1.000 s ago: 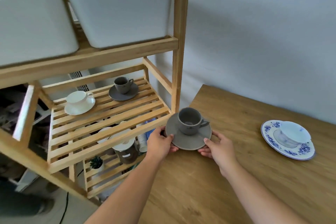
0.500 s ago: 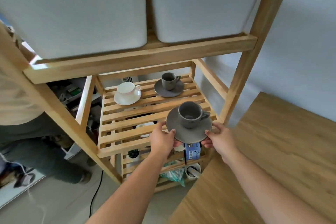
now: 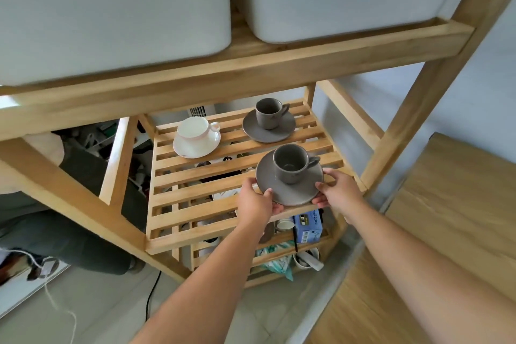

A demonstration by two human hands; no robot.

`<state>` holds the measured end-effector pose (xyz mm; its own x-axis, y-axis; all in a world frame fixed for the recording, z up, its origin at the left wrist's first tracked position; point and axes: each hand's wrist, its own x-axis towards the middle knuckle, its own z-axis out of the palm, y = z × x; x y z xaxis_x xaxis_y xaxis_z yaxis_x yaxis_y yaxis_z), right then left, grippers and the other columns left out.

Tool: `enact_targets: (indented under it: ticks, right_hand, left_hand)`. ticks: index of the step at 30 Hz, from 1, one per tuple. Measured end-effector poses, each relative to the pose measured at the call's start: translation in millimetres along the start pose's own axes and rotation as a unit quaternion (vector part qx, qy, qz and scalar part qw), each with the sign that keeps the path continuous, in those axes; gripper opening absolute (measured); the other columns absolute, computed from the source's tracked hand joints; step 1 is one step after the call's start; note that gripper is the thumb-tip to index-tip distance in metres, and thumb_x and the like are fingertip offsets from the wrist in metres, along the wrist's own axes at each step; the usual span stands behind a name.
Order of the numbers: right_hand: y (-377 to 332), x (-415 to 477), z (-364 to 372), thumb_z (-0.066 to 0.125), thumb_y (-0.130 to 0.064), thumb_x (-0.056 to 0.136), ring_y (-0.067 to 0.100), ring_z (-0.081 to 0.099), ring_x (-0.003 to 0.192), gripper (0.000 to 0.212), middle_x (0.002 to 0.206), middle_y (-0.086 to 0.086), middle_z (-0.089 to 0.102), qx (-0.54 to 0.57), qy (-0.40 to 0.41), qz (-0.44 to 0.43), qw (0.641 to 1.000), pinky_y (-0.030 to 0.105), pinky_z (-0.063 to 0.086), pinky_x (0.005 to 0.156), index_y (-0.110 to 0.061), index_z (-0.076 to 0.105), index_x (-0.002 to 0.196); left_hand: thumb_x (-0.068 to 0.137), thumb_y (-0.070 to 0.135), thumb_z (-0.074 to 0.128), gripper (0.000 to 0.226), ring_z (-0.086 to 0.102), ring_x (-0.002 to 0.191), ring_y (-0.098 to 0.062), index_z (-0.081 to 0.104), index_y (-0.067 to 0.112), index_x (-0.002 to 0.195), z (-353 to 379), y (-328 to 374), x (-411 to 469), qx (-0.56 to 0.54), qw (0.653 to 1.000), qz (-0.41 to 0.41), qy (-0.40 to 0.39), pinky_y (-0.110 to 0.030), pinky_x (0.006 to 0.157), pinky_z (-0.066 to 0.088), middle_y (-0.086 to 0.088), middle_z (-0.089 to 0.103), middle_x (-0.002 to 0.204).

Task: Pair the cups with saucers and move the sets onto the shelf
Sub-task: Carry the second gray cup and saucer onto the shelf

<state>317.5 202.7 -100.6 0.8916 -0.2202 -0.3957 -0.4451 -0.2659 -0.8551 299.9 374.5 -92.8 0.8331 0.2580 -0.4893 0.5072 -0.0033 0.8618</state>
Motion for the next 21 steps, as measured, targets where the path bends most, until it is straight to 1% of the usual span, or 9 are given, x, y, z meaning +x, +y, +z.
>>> enact_targets:
  ticks: [4,7,9,11,13,16,21]
  right_hand:
    - [-1.4,11.3,-1.3,0.058,-0.008,0.090,0.020,0.068,0.057,0.051,0.071,0.013,0.071,0.003,-0.008,0.010,1.000,0.037,0.061,0.065,-0.018,0.044,0.137]
    - [-3.9,18.0,-3.4,0.057,-0.007,0.090,0.021,0.067,0.055,0.049,0.070,0.014,0.070,0.010,-0.011,0.019,1.000,0.031,0.060,0.057,-0.016,0.045,0.137]
    - [-6.3,22.8,-5.7,0.057,-0.007,0.090,0.020,0.067,0.054,0.049,0.069,0.014,0.070,0.011,-0.013,0.020,1.000,0.027,0.059,0.053,-0.016,0.045,0.137]
    - [-8.4,26.7,-8.1,0.059,-0.009,0.090,0.019,0.067,0.053,0.049,0.069,0.013,0.070,0.008,-0.010,0.023,1.000,0.027,0.059,0.054,-0.016,0.046,0.136]
    - [-9.5,28.9,-9.8,0.060,-0.009,0.089,0.018,0.066,0.053,0.047,0.070,0.013,0.070,0.010,-0.009,0.024,1.000,0.028,0.060,0.056,-0.016,0.047,0.134]
    - [-8.8,30.2,-10.3,0.059,-0.009,0.089,0.019,0.067,0.056,0.045,0.074,0.013,0.070,0.022,-0.009,0.022,0.999,0.030,0.060,0.059,-0.017,0.049,0.132]
    - [-4.0,31.7,-9.7,0.059,-0.010,0.089,0.018,0.068,0.057,0.044,0.076,0.012,0.070,0.036,0.005,0.023,0.999,0.029,0.060,0.059,-0.019,0.050,0.131]
  left_hand:
    - [0.095,0.009,0.055,0.025,0.069,0.055,-0.018,0.043,0.023,0.113,6.2,0.9,8.3,-0.004,1.000,-0.009,0.002,-0.027,0.053,0.060,-0.020,0.069,0.102]
    - [0.095,0.010,0.055,0.025,0.070,0.061,-0.021,0.040,0.025,0.109,10.0,4.3,10.4,-0.002,1.000,-0.006,0.004,-0.027,0.054,0.060,-0.019,0.068,0.102]
    - [0.096,0.010,0.055,0.025,0.072,0.069,-0.024,0.040,0.025,0.108,13.0,5.9,11.1,-0.004,1.000,-0.008,0.006,-0.025,0.050,0.059,-0.020,0.068,0.104]
    - [0.095,0.009,0.055,0.025,0.073,0.075,-0.027,0.041,0.025,0.108,16.2,6.2,13.1,-0.009,1.000,-0.012,0.007,-0.024,0.046,0.057,-0.020,0.068,0.104]
    - [0.095,0.010,0.056,0.024,0.073,0.070,-0.024,0.043,0.024,0.110,18.1,5.9,16.4,0.000,1.000,-0.008,0.010,-0.023,0.045,0.056,-0.019,0.070,0.101]
    - [0.095,0.012,0.057,0.027,0.073,0.064,-0.020,0.044,0.022,0.117,19.3,4.7,21.4,0.013,1.000,0.006,0.007,-0.025,0.051,0.058,-0.018,0.072,0.096]
    - [0.095,0.013,0.057,0.024,0.072,0.063,-0.019,0.045,0.022,0.114,19.9,2.3,23.3,0.023,1.000,0.020,0.004,-0.029,0.058,0.061,-0.016,0.074,0.090]
